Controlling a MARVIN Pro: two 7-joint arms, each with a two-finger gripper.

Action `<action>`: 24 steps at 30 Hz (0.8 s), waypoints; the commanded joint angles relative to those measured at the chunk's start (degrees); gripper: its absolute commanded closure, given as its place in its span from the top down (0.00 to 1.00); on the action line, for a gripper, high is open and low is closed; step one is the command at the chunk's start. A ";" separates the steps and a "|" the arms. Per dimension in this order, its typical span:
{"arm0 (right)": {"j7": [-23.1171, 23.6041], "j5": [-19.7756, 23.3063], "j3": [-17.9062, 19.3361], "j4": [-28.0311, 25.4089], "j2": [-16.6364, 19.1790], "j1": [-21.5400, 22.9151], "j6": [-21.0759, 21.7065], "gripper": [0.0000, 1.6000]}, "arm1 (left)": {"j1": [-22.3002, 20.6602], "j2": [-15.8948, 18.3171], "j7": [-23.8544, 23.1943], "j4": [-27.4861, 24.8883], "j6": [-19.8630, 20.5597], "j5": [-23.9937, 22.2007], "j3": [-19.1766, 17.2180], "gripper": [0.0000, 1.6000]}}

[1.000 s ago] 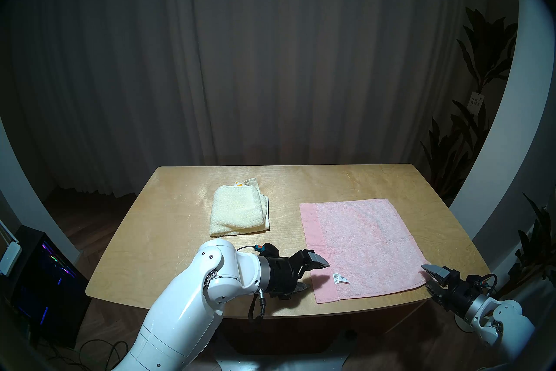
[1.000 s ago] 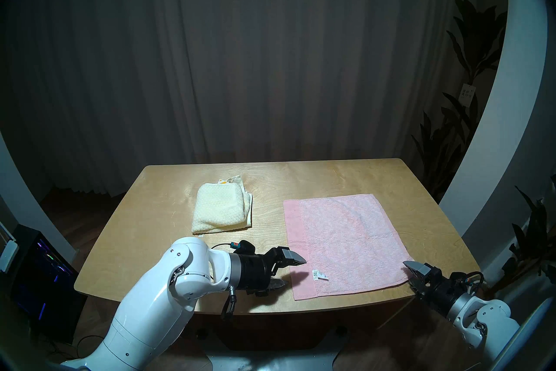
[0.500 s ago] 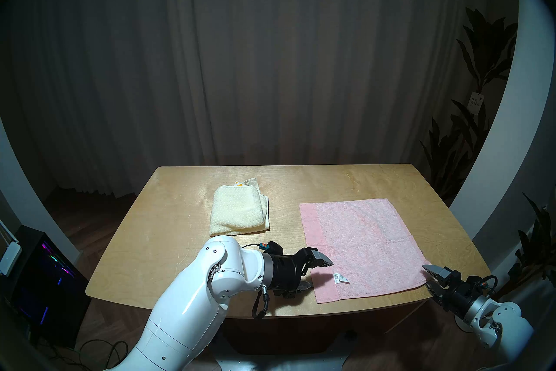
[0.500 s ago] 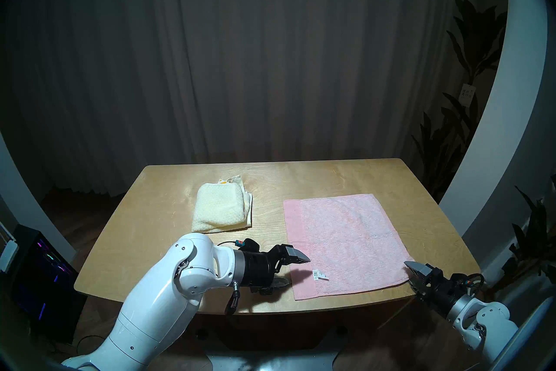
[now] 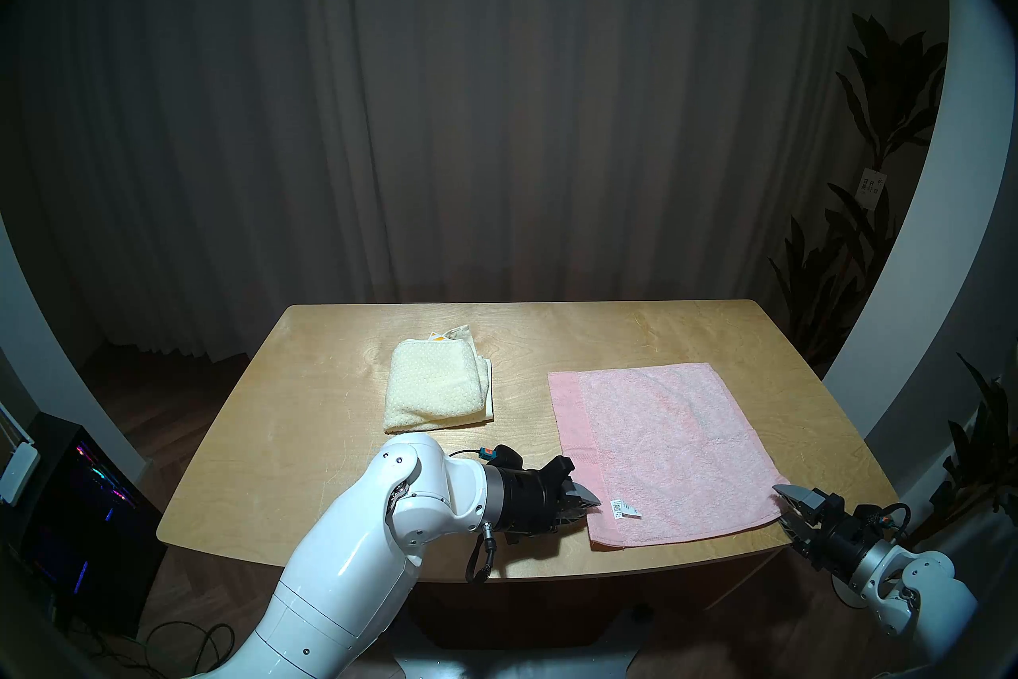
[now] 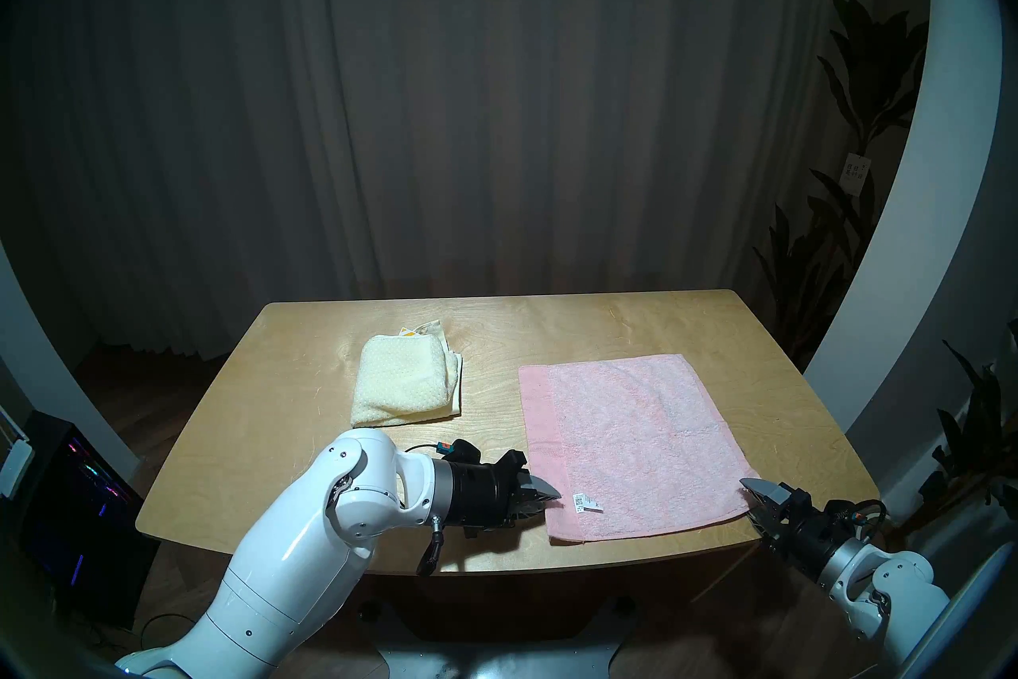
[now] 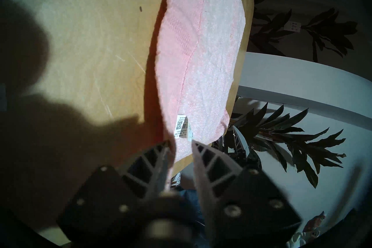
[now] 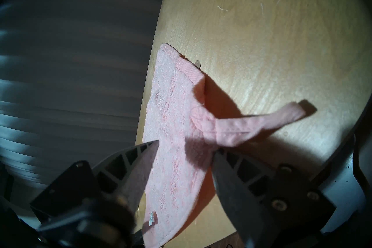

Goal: Fold each towel twice and stack them on table

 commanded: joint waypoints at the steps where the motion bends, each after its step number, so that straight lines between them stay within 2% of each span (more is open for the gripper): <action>1: -3.19 -0.05 -0.99 -0.17 0.82 5.47 -2.22 0.84 | 0.06 0.21 -0.46 -1.93 -0.32 -0.31 -1.05 0.36; 3: -3.41 0.02 -0.58 -0.74 0.88 5.14 -2.10 0.67 | 0.12 0.28 -0.40 -2.18 -0.34 -0.30 -1.33 0.23; 4: -3.52 0.07 -0.39 -0.95 0.91 5.02 -2.03 0.53 | 0.14 0.29 -0.40 -2.29 -0.34 -0.31 -1.45 0.22; 7: -4.02 0.07 0.52 -1.99 1.14 4.35 -1.67 0.39 | 0.34 0.23 -0.46 -2.73 -0.52 -0.31 -1.98 0.16; 9: -4.16 -0.02 1.05 -2.58 1.38 3.96 -1.27 0.24 | 0.44 0.25 -0.51 -3.10 -0.68 -0.18 -2.37 0.02; 11: -4.41 0.07 1.67 -3.32 1.55 3.46 -1.02 0.12 | 0.41 0.21 -0.47 -3.64 -1.13 -0.12 -2.96 0.00; 12: -4.58 0.28 2.05 -3.80 1.67 3.14 -0.71 0.00 | 0.35 0.21 -0.44 -3.92 -1.34 -0.03 -3.22 0.00; 20: -5.02 1.11 5.41 -8.68 2.09 0.06 0.99 0.00 | -0.32 -1.47 -1.30 -5.72 -6.65 0.52 -7.26 0.00; 24: -5.35 1.44 5.23 -10.16 1.74 0.70 1.05 0.00 | -1.42 -1.86 -1.37 -6.29 -9.35 0.97 -9.55 0.00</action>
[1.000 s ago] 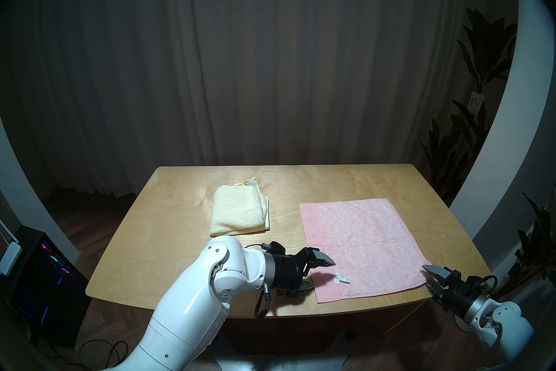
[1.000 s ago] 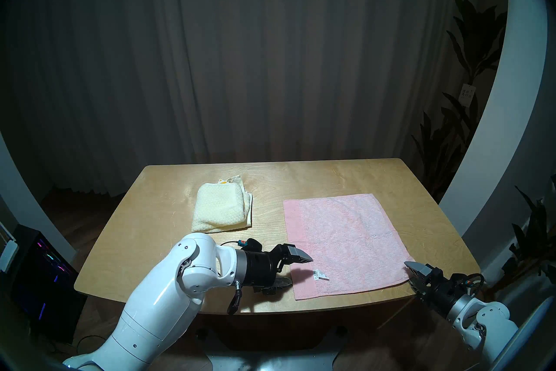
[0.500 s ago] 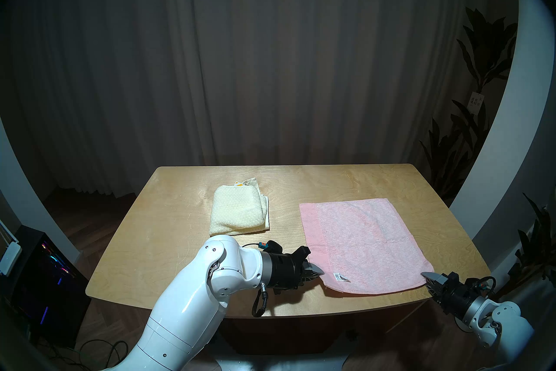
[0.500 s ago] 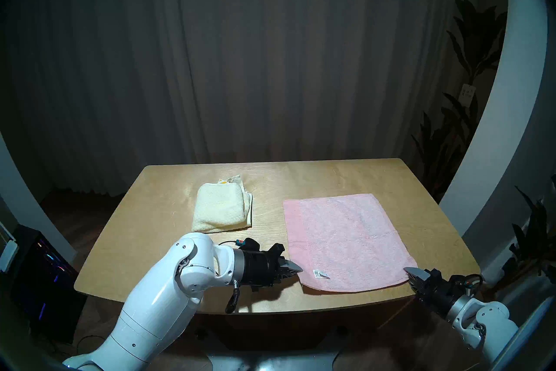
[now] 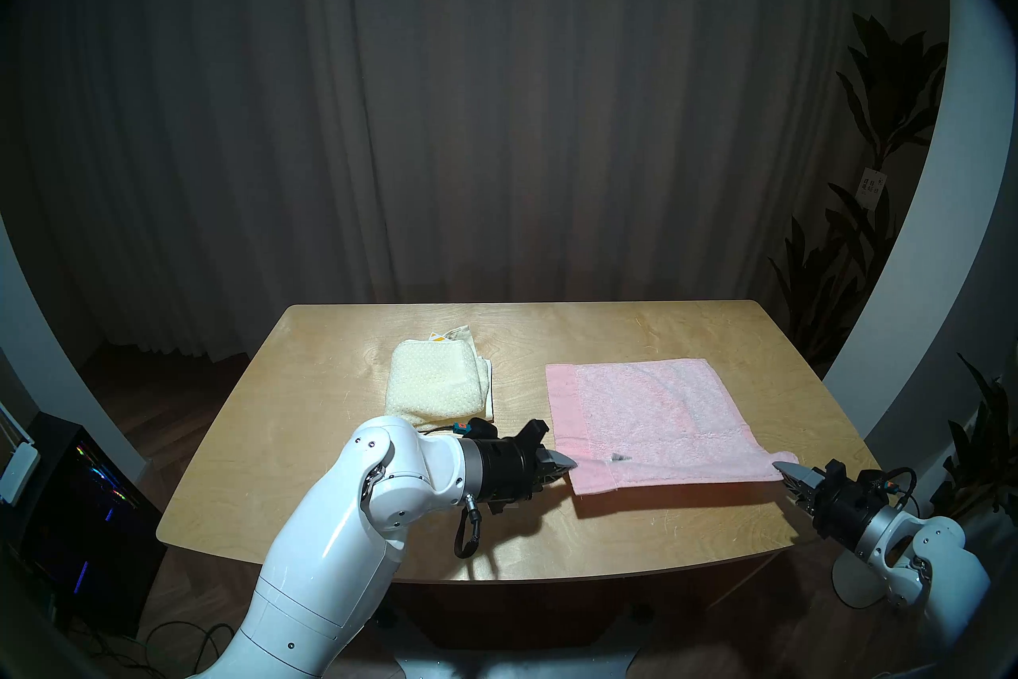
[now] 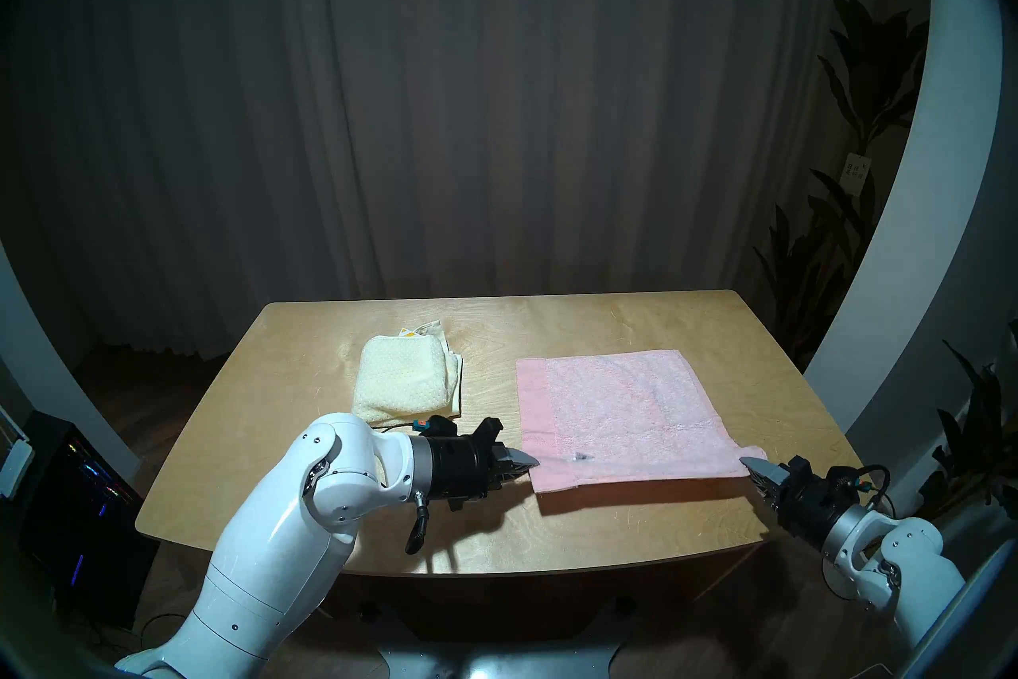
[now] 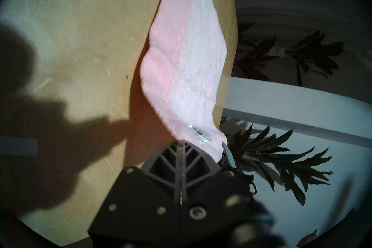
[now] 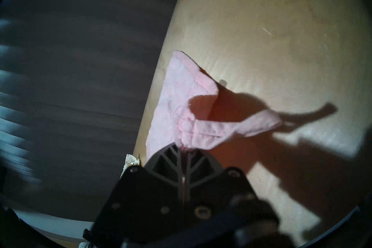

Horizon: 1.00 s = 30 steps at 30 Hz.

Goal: Fold each towel twice and stack them on table

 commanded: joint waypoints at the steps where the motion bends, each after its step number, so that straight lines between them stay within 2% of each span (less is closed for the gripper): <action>1: -0.46 0.51 1.25 -4.21 0.26 0.06 0.00 0.00 | -2.52 -1.32 -1.04 -2.27 -4.27 1.43 -3.71 0.00; 6: -3.34 1.70 -0.37 -5.60 0.39 3.32 -1.02 0.00 | -4.66 -2.32 -0.88 -1.27 -6.36 2.48 -4.76 0.00; 8: -7.64 2.10 -1.63 -6.59 1.04 5.63 -2.34 0.00 | -5.31 -2.66 -0.63 -0.98 -6.94 3.12 -4.69 0.00; 11: -10.93 3.02 -3.57 -6.97 1.87 8.12 -3.31 0.00 | -5.55 -2.84 -0.27 -0.45 -7.31 3.88 -4.33 0.00; 12: -13.89 3.74 -5.08 -7.64 2.81 9.50 -4.93 0.00 | -5.64 -2.87 0.35 -0.07 -7.51 4.52 -3.85 0.00; 13: -14.92 3.65 -5.60 -8.33 2.81 10.67 -5.27 0.00 | -5.63 -2.85 0.30 0.05 -7.38 4.60 -3.74 0.00; 17: -17.72 3.09 -7.86 -9.84 4.66 12.79 -6.95 0.00 | -7.24 -3.93 0.61 0.10 -8.78 5.63 -3.76 0.00; 21: -19.60 3.54 -8.59 -10.27 5.78 14.87 -8.22 0.00 | -9.67 -4.97 1.14 0.60 -9.81 6.67 -3.52 0.00; 30: -22.74 3.42 -10.86 -8.08 8.05 20.50 -10.72 0.00 | -14.57 -7.18 2.82 2.94 -11.95 9.33 -2.01 0.00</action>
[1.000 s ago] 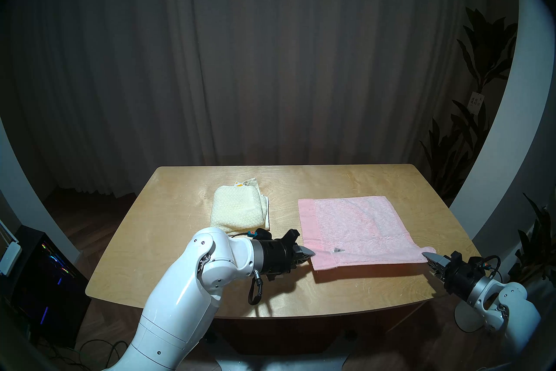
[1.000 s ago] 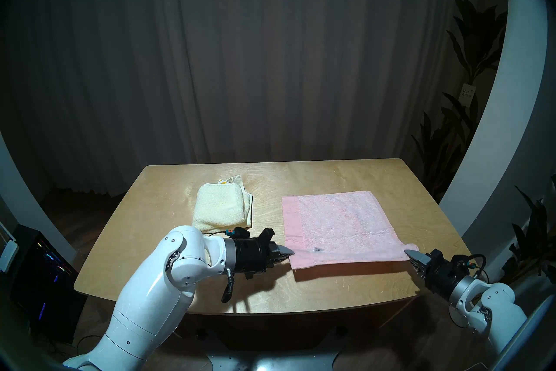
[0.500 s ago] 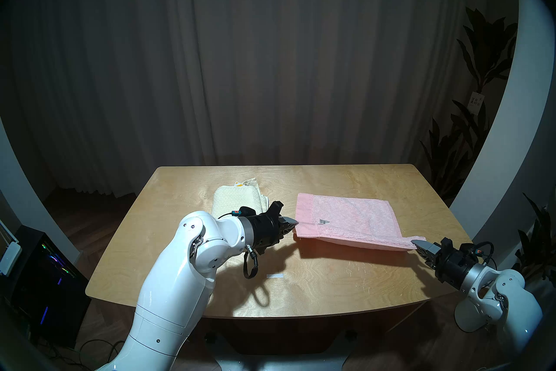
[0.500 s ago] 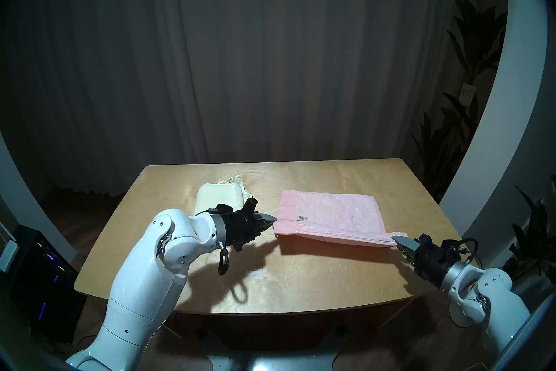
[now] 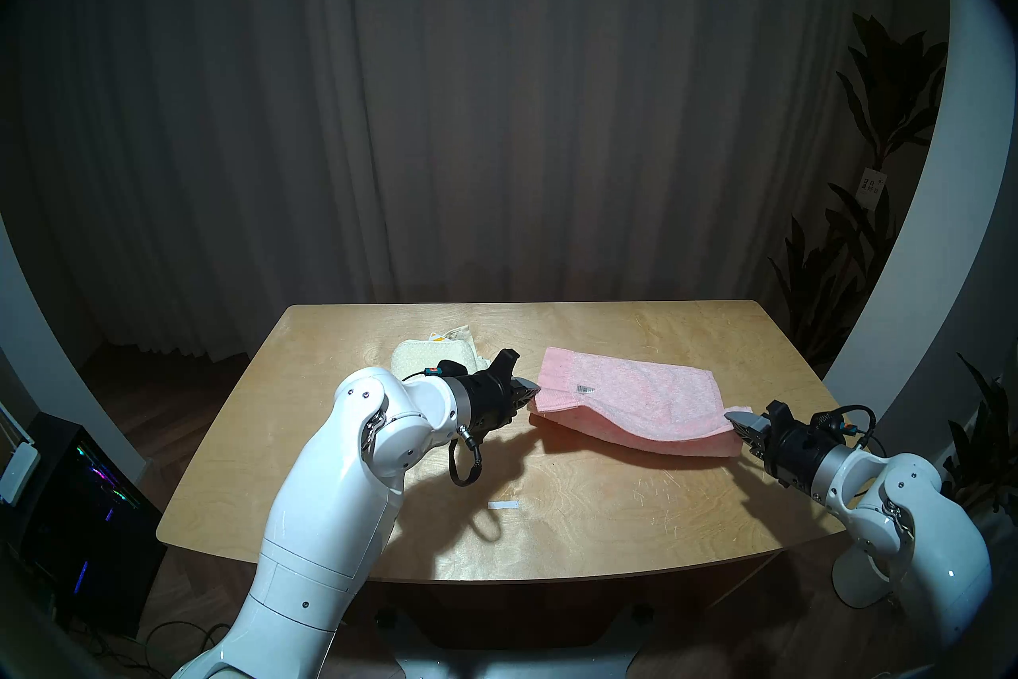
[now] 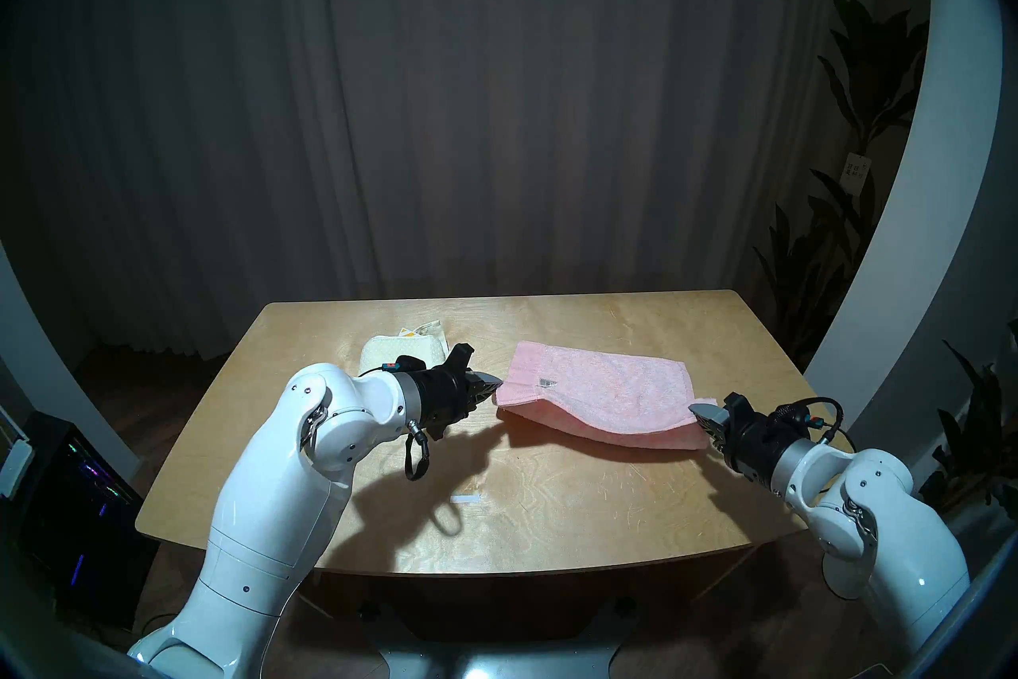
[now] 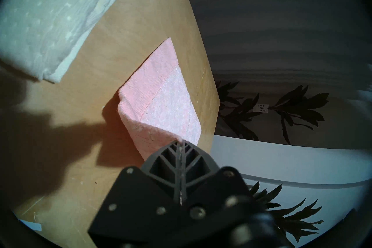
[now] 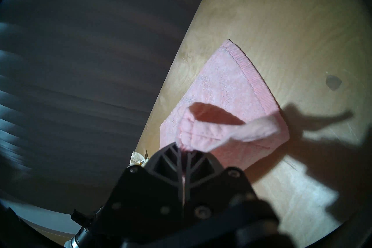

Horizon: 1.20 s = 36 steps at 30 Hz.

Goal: Fold each towel twice and stack them on table

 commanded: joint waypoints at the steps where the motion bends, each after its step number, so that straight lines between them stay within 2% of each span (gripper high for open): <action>1: -1.36 0.15 -1.00 0.99 2.65 6.75 -2.83 0.00 | -6.48 -2.87 1.14 1.50 -2.12 1.86 1.05 0.00; 11: -5.15 3.00 -6.58 4.73 1.01 12.97 -6.12 0.00 | -11.80 -5.15 3.43 7.33 -5.07 5.46 2.57 0.00; 21: -8.70 4.51 -9.84 8.01 0.22 18.50 -8.63 0.00 | -16.02 -6.83 3.85 13.10 -6.58 8.52 4.61 0.00; 29: -12.33 4.93 -12.00 9.89 -0.17 23.25 -9.69 0.00 | -18.75 -7.80 3.71 17.53 -7.79 10.65 5.87 0.00; 33: -16.48 3.51 -13.94 10.37 0.75 25.52 -10.23 0.00 | -20.04 -8.69 4.07 20.00 -9.55 11.66 5.89 0.00; 36: -17.74 3.77 -15.02 10.96 -0.48 27.24 -10.76 0.00 | -21.46 -9.40 3.98 21.87 -10.59 12.38 5.96 0.00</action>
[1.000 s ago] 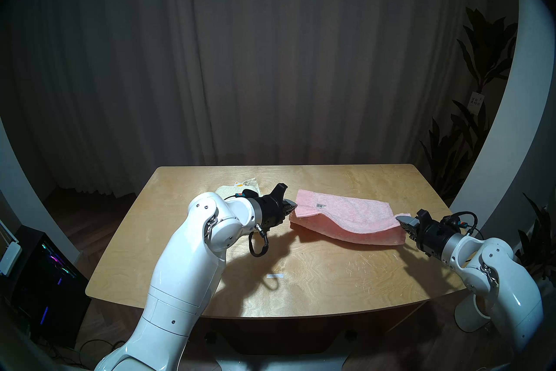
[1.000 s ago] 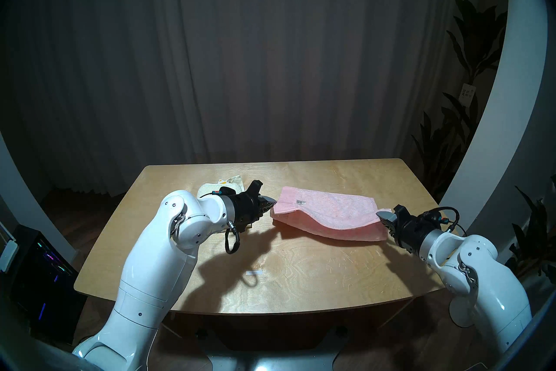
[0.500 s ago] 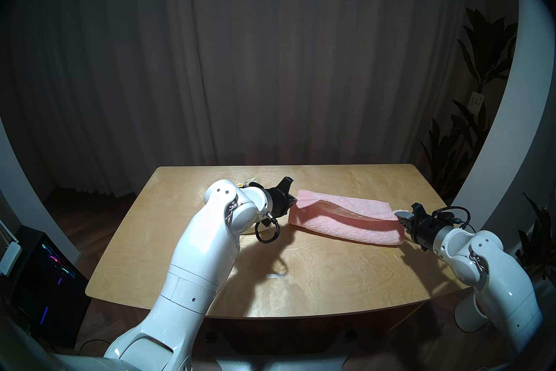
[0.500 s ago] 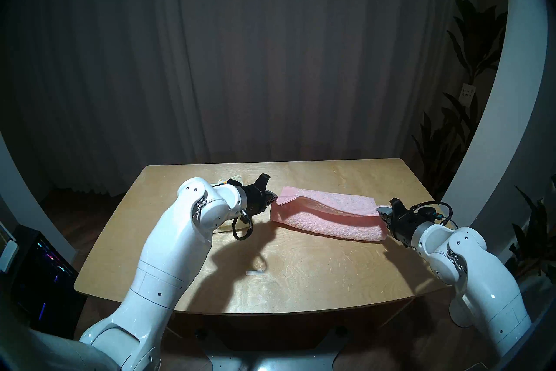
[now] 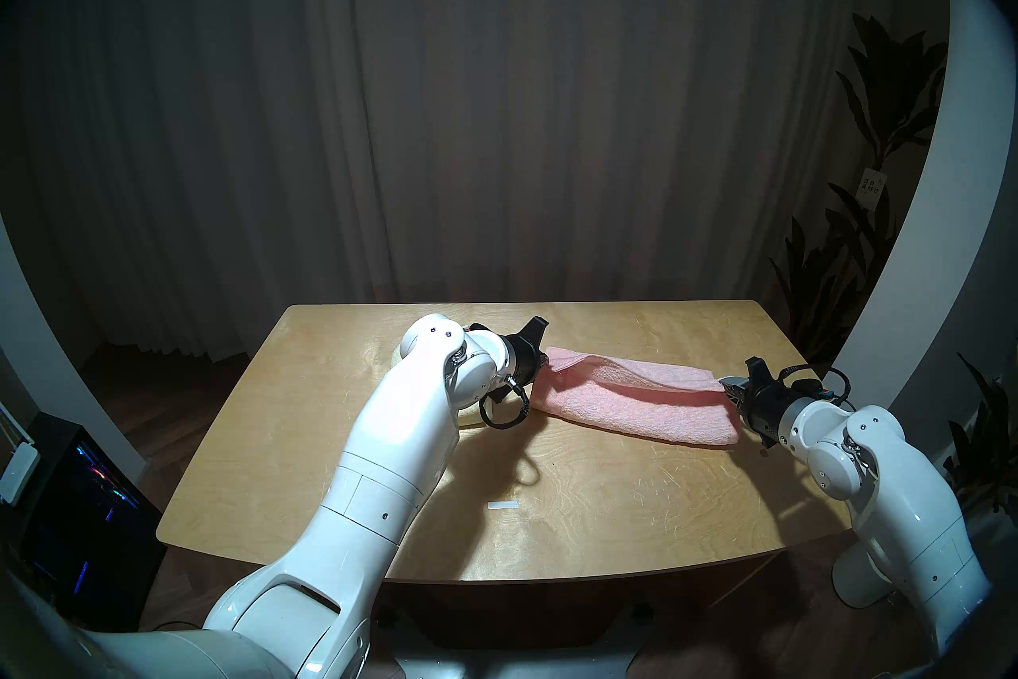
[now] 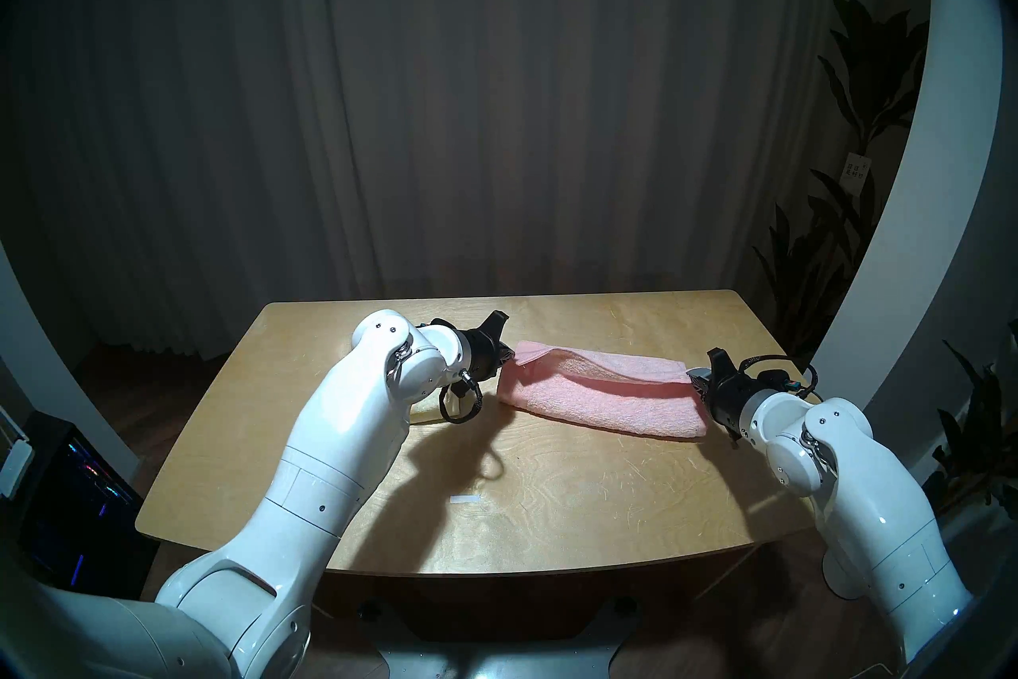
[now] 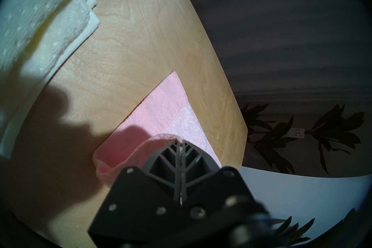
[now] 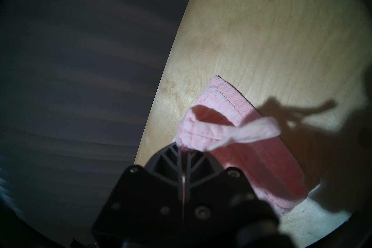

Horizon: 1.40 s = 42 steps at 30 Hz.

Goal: Fold each towel twice and stack them on table

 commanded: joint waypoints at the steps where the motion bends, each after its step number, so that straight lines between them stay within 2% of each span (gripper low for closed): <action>1: -2.87 -1.00 -1.12 -0.12 -0.10 5.77 -1.14 0.00 | -5.14 -2.17 -0.39 1.76 -2.15 1.44 -0.22 0.00; 7: -7.99 -2.62 -3.31 1.65 -1.33 10.01 -3.10 0.00 | -7.55 -3.46 0.13 6.15 -4.79 3.79 0.53 0.00; 17: -13.90 -5.68 -6.55 4.89 -4.12 15.92 -4.41 0.00 | -10.39 -4.61 -0.79 12.07 -7.46 6.61 1.93 0.00; 24: -16.29 -6.73 -7.77 7.09 -6.01 19.17 -4.80 0.00 | -12.40 -5.79 -1.51 14.88 -8.79 7.39 2.37 0.00; 26: -16.67 -7.18 -8.08 8.08 -6.84 20.28 -5.13 0.00 | -13.15 -6.09 -1.87 15.94 -9.21 7.71 2.47 0.06; 27: -17.27 -7.41 -8.84 9.31 -7.25 21.92 -5.06 0.00 | -13.60 -6.24 -2.22 16.61 -9.41 7.89 2.52 0.07; 29: -17.16 -7.83 -8.41 9.51 -7.80 21.70 -5.12 0.00 | -14.32 -6.45 -2.47 17.63 -9.63 8.26 2.74 0.04; 33: -17.65 -8.36 -8.93 11.78 -9.13 23.96 -4.85 0.00 | -15.59 -6.98 -3.23 19.85 -10.14 8.85 3.02 0.10; 34: -17.90 -8.68 -9.33 12.66 -9.45 24.95 -4.86 0.32 | -15.95 -7.09 -3.44 20.45 -10.24 9.06 3.16 0.17; 35: -17.85 -8.94 -9.52 13.16 -9.73 25.42 -4.88 0.39 | -16.25 -7.22 -3.51 20.94 -10.36 9.19 3.22 0.21; 37: -17.94 -9.02 -9.98 14.75 -10.48 26.95 -4.62 0.49 | -16.86 -7.53 -4.01 22.18 -10.68 9.50 3.37 0.69; 38: -17.78 -9.41 -9.70 14.75 -10.71 26.67 -4.61 0.92 | -17.11 -7.68 -4.23 22.72 -10.84 9.64 3.42 1.00; 39: -17.42 -9.11 -9.76 15.56 -11.17 27.34 -4.51 1.00 | -17.28 -7.82 -4.47 23.15 -11.05 9.70 3.39 1.00; 42: -16.73 -9.76 -10.37 17.62 -11.74 29.23 -4.25 1.00 | -17.97 -8.19 -5.36 24.55 -11.54 10.00 3.42 1.00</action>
